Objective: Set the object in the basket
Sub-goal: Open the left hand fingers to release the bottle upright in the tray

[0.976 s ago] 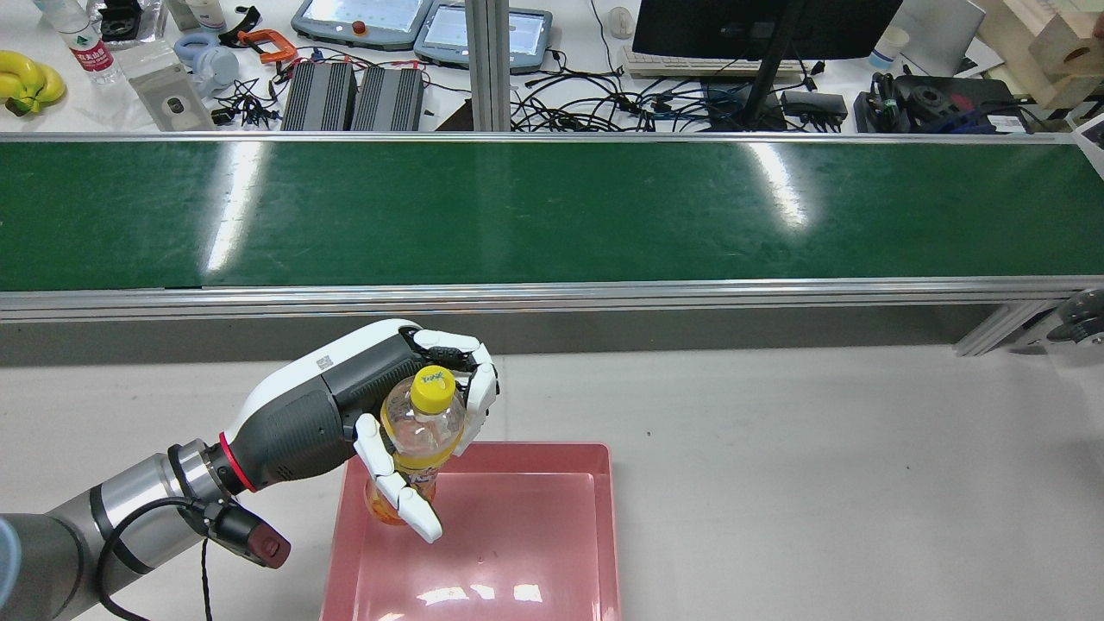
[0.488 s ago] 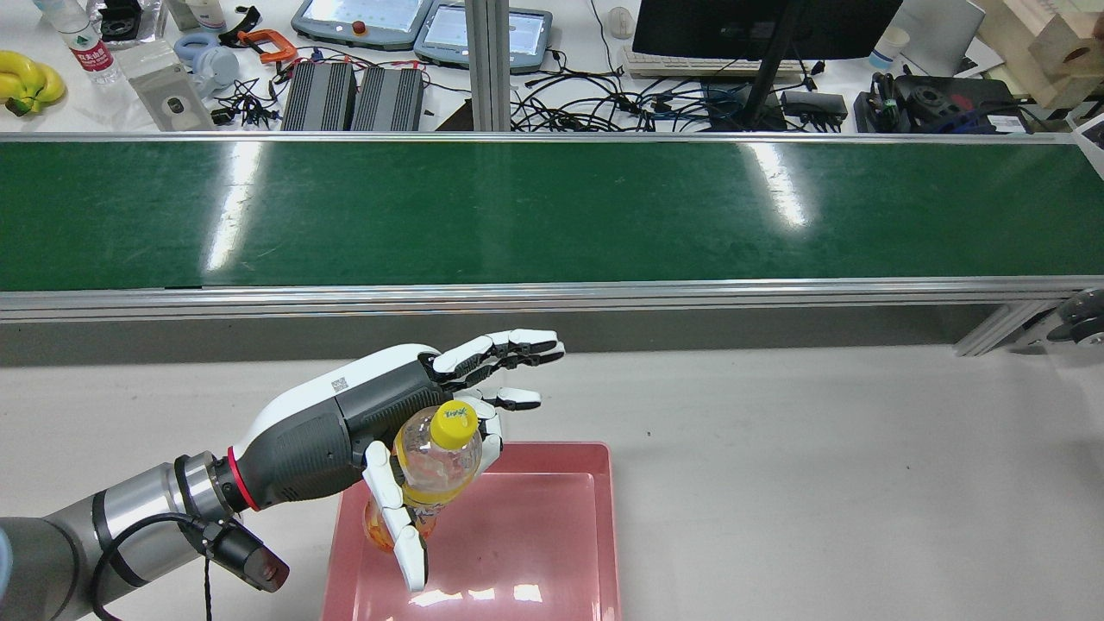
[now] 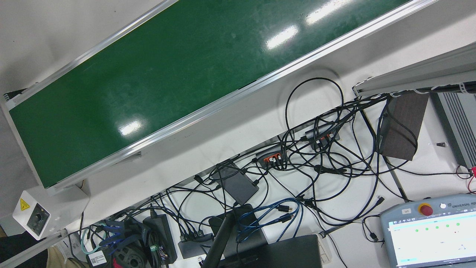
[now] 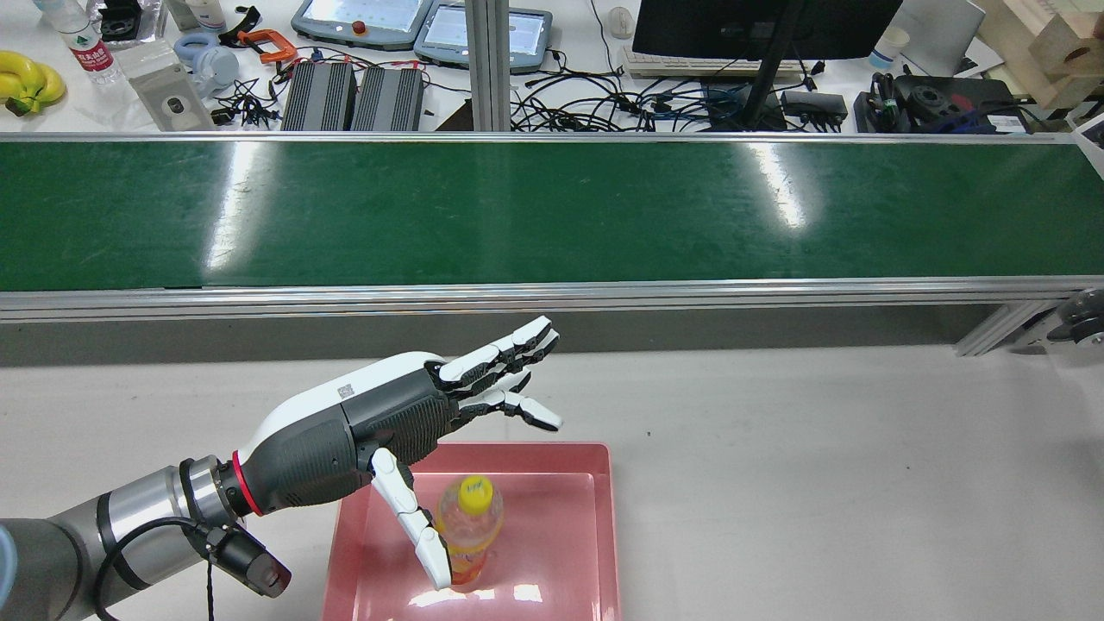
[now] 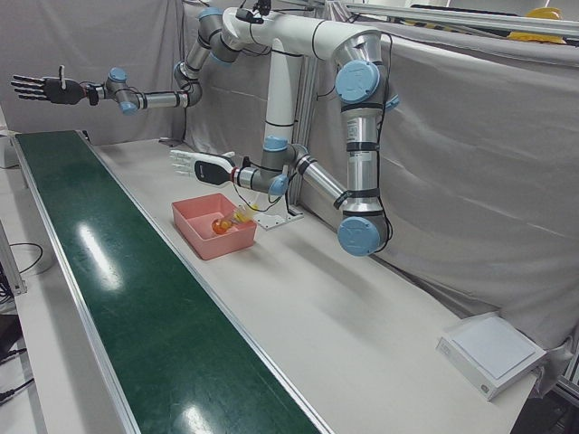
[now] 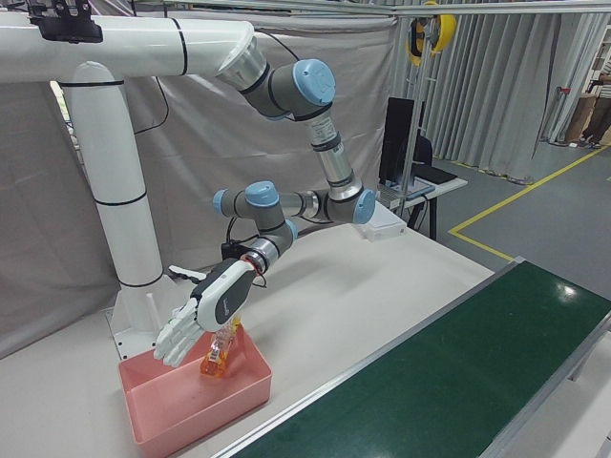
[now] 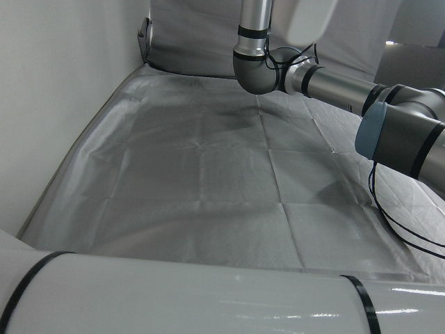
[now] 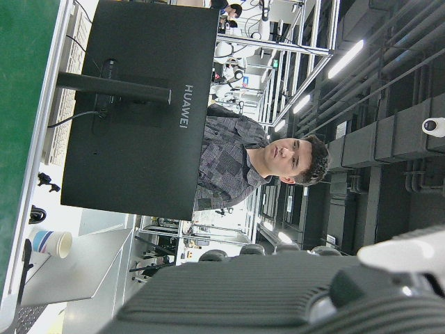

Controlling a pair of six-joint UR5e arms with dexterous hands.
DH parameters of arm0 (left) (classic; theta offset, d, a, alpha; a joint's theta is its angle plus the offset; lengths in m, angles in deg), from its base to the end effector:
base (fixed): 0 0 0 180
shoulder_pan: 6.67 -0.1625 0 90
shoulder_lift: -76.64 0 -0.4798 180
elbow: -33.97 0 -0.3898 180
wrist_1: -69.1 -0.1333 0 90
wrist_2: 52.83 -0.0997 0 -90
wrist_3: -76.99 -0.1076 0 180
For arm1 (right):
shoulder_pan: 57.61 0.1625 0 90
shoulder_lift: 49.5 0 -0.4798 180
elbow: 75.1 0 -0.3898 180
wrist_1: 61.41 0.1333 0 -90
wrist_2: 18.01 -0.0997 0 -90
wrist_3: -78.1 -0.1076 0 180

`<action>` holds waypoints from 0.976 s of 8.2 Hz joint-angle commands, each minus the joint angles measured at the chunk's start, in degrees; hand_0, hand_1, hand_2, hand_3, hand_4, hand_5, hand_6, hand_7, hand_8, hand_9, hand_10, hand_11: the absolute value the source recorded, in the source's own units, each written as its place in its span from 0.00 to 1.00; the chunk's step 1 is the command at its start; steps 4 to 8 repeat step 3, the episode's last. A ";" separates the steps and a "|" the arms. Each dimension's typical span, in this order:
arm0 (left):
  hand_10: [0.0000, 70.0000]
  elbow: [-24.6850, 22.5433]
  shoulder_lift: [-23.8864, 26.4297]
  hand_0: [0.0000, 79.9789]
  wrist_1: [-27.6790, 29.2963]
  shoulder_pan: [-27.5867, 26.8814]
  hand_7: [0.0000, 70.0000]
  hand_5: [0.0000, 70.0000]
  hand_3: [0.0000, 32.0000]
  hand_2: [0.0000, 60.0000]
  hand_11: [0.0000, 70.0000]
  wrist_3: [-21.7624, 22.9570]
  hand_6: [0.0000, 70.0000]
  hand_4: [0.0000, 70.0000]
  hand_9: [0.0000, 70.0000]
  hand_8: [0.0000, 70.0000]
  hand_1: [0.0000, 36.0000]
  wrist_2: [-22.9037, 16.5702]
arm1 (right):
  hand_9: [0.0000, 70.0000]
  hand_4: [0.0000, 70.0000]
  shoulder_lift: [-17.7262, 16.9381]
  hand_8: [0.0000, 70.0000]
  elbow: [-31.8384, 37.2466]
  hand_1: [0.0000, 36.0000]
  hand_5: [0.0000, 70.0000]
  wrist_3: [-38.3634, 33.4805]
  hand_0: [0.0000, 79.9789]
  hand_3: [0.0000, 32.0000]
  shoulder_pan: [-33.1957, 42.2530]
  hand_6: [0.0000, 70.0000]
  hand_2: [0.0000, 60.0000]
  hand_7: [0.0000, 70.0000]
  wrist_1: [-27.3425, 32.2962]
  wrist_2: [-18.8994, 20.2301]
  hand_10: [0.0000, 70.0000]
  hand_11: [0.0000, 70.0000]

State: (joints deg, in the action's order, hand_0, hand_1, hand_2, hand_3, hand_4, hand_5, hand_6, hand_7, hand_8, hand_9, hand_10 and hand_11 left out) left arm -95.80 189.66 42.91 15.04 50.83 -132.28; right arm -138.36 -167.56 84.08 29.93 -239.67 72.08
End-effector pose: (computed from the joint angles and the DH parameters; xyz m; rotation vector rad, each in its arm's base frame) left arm 0.4174 -0.3309 0.2744 -0.7568 2.2741 -0.9800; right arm 0.1109 -0.5202 0.7070 0.0675 -2.2502 2.0449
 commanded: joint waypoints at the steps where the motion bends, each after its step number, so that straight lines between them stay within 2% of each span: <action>1: 0.00 0.04 0.01 1.00 0.00 -0.01 0.04 0.00 0.00 0.00 0.00 -0.04 0.00 0.00 0.00 0.00 0.43 0.00 | 0.00 0.00 0.00 0.00 0.00 0.00 0.00 0.00 0.00 0.00 0.00 0.00 0.00 0.00 0.01 0.00 0.00 0.00; 8: 0.00 0.04 0.01 1.00 -0.09 -0.01 0.03 0.00 0.00 0.00 0.00 0.05 0.00 0.00 0.00 0.00 0.43 0.00 | 0.00 0.00 0.00 0.00 0.00 0.00 0.00 0.00 0.00 0.00 0.00 0.00 0.00 0.00 0.01 0.00 0.00 0.00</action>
